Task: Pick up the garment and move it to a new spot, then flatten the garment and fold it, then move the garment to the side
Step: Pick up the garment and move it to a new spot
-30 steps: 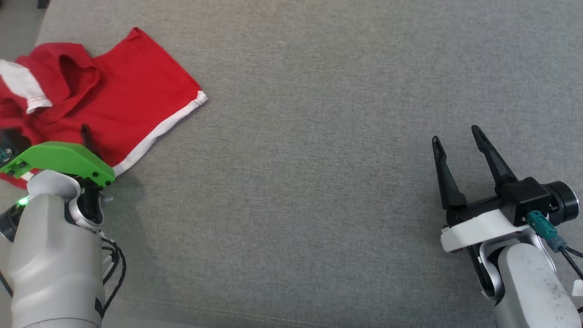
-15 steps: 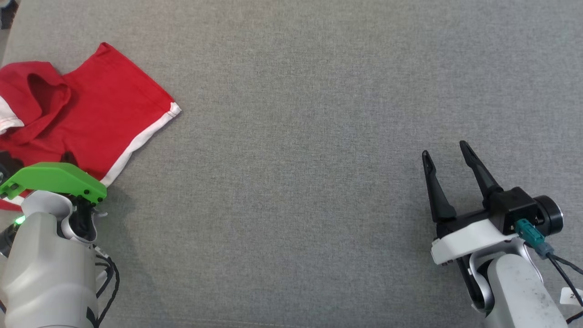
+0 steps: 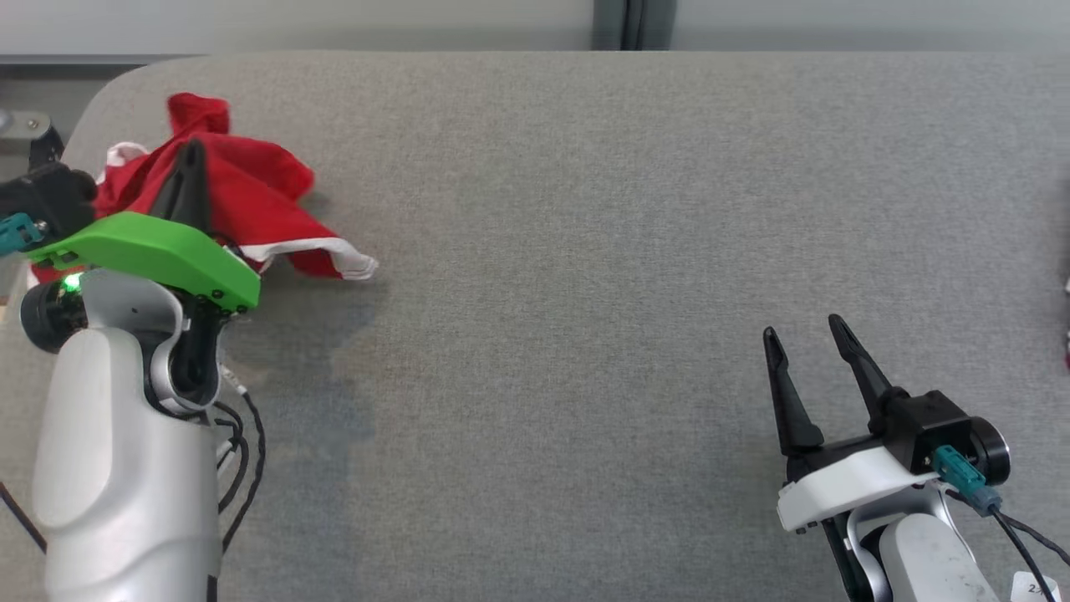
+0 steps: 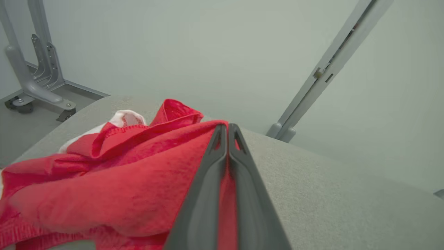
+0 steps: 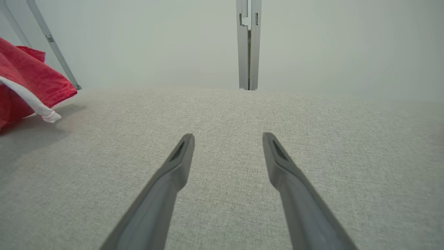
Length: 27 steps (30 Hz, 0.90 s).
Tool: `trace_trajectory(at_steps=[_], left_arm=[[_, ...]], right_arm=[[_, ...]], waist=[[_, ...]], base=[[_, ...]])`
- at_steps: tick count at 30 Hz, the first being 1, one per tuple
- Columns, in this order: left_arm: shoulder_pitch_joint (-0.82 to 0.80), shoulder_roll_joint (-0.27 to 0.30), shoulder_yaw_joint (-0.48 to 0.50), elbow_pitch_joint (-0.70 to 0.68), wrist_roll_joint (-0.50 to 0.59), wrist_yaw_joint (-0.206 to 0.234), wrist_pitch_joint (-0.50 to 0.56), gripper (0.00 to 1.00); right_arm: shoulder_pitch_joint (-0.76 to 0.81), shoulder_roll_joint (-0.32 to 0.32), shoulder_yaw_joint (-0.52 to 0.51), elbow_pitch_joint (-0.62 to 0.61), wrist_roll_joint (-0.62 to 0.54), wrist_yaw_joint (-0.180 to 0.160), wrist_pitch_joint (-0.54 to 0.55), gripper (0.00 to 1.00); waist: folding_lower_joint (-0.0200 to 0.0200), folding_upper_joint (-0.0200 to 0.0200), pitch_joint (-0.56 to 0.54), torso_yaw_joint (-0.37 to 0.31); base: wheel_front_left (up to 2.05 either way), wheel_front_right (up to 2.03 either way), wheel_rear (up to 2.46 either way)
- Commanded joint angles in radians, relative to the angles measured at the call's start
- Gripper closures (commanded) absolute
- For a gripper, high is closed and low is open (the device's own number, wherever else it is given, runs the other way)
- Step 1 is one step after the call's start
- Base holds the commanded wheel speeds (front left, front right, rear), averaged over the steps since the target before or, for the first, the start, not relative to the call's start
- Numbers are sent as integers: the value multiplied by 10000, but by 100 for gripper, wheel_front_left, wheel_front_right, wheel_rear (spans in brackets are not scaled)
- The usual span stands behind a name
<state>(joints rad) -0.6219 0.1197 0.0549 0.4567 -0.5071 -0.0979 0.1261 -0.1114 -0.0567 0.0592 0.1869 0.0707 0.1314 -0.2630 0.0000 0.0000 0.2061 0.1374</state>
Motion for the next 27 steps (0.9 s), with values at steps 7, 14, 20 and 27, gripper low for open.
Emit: trace_trajectory(at_steps=[7, 14, 20, 27], left_arm=[[1678, -517, -1441, -4516, -529, 261, 2235, 100], [2428, -642, -3414, -6530, -971, 704, 3479, 100], [2127, -672, -4959, -5484, -1149, 1093, 3243, 100], [1355, -663, -6608, -2984, -2067, 1759, 1667, 100]], right_arm=[[287, 49, -69, -37, 210, -16, -25, 0], [117, 58, -45, -156, 628, -16, -23, 0], [-2, 59, -40, -178, 890, -16, -23, 0], [90, 61, -237, -154, 1112, -16, -25, 0]], waist=[[0, 0, -660, -1681], [0, 0, -384, -2971], [0, 0, -11, -3967], [0, 0, 249, -4457]], base=[[0, 0, 0], [0, 0, 0], [0, 0, 0], [0, 0, 0]])
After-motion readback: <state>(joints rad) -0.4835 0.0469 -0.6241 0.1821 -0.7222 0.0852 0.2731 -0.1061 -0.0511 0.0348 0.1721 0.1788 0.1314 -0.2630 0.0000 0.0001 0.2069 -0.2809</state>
